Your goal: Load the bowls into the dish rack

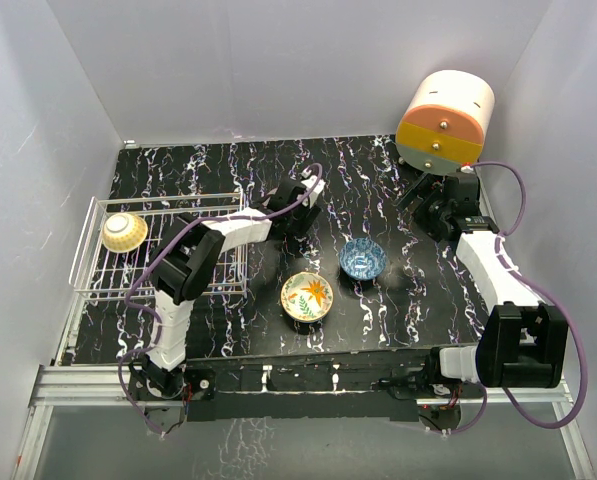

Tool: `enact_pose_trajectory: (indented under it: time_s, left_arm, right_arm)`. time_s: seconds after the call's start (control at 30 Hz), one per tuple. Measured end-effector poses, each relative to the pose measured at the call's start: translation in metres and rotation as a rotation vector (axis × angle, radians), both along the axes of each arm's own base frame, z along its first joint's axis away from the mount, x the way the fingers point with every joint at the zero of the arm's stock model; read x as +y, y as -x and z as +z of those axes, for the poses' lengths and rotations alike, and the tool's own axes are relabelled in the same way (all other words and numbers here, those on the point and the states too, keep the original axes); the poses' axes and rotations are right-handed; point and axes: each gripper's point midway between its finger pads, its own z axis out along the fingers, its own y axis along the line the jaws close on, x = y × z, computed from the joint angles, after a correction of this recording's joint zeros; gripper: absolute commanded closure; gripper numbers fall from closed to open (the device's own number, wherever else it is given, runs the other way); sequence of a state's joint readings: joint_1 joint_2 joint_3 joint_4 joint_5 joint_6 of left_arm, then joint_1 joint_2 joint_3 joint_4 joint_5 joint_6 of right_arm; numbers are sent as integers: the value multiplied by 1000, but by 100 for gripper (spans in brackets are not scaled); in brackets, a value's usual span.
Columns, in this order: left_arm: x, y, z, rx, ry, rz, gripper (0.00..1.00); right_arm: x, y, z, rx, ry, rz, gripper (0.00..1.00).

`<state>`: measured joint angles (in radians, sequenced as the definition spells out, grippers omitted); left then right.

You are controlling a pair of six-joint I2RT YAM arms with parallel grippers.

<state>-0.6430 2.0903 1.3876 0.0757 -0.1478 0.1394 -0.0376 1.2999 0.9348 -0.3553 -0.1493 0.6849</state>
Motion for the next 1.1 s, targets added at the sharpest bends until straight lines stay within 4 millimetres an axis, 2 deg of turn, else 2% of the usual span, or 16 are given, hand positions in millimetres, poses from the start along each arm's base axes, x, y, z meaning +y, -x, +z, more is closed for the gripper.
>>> enact_pose_trajectory:
  time_s: [0.07,0.17,0.2,0.27,0.37,0.6,0.7,0.83,0.9,0.97,1.0,1.1]
  left_arm:
    - [2,-1,0,-6,-10,6,64]
    - [6,-4,0,-19,-32,14,69]
    - [7,-4,-1,-22,-37,16,75]
    - [7,-7,-2,-32,-43,17,100]
    - [5,-18,11,-96,-37,37,100]
    - [5,-18,12,-95,-24,45,100]
    - [4,-13,16,-66,5,44,100]
    - [-3,5,25,4,68,26,100]
    - [-8,19,39,32,119,6,100]
    - [-16,29,62,39,183,-21,100]
    - [-20,32,76,32,217,-34,100]
    - [-31,44,134,-11,347,-89,100]
  right_arm:
    - [0,0,-1,1,-1,0,6]
    - [-1,0,-2,5,-3,-1,6]
    - [-1,-1,-2,6,-3,-1,6]
    - [-1,-1,-3,9,-2,-1,6]
    - [-1,-1,-4,10,-3,-1,6]
    - [-2,-1,-3,6,-2,-3,6]
    - [-3,-3,-2,1,-2,-5,6]
    - [-3,-4,-1,-4,-1,-7,6]
    - [-4,-3,-2,-4,-1,-7,6]
    - [-4,-2,-3,-1,-1,-7,6]
    - [-4,-1,-5,2,-1,-7,6]
    - [-3,1,-10,15,-1,-7,6]
